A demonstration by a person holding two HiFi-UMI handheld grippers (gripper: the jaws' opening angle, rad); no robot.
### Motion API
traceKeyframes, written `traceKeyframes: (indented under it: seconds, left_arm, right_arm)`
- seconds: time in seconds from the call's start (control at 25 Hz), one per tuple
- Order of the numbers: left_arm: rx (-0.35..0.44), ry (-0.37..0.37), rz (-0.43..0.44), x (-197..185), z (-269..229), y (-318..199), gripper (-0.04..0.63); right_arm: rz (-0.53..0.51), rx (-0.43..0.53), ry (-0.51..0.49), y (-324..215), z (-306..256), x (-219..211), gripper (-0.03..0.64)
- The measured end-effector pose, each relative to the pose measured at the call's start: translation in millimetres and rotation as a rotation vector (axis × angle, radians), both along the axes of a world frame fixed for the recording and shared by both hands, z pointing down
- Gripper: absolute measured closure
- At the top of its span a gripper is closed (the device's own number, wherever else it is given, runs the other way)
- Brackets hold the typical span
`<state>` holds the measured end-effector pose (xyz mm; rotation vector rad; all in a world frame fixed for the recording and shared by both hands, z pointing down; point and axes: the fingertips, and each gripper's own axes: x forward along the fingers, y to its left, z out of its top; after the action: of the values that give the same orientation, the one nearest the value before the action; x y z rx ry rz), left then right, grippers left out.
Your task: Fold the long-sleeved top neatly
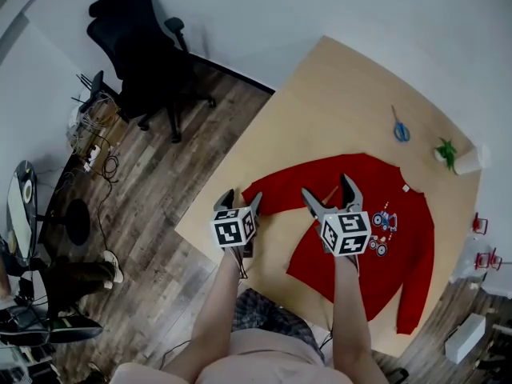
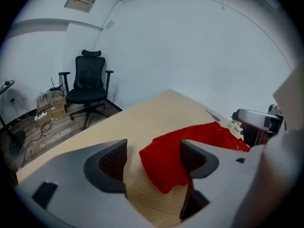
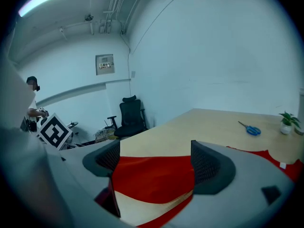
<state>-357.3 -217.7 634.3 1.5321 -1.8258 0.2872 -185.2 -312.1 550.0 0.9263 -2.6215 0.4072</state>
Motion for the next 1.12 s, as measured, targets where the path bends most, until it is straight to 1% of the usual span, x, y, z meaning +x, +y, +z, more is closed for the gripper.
traceKeyframes:
  seconds: [0.24,0.36,0.44,0.56,0.6,0.64,0.72,0.8,0.84,1.0,1.12]
  left_arm:
    - [-0.107,0.020,-0.003,8,25,8,0.284]
    - [-0.146,-0.007,0.012,13,29,8,0.309]
    - [-0.164,-0.017,0.032,18,30,7,0.359]
    - [-0.164,-0.028,0.066,29,28,3,0.480]
    - [-0.158,-0.033,0.071,31,26,1,0.514]
    - [-0.148,-0.031,0.071,32,24,0,0.531]
    - [-0.107,-0.003,0.057,30,17,-2,0.545]
    - [-0.050,0.035,0.035,25,4,-5,0.551]
    - [-0.025,0.041,0.030,22,-4,-7,0.554]
    - [0.061,0.026,0.055,18,-43,-23,0.555]
    - [0.136,0.020,0.087,22,-78,-40,0.555]
  right_arm:
    - [-0.025,-0.019,0.026,11,14,-8,0.167]
    - [-0.020,-0.024,0.031,14,16,-6,0.167]
    - [-0.015,-0.023,0.036,15,16,-3,0.169]
    - [0.001,-0.026,0.044,18,18,4,0.170]
    - [0.009,-0.029,0.044,19,18,7,0.172]
    - [0.019,-0.033,0.043,20,18,11,0.173]
    - [0.041,-0.042,0.040,21,19,18,0.175]
    - [0.066,-0.044,0.039,21,18,26,0.175]
    - [0.080,-0.043,0.040,21,17,31,0.175]
    - [0.158,-0.040,0.034,21,13,56,0.175]
    - [0.211,-0.039,0.037,23,11,76,0.175]
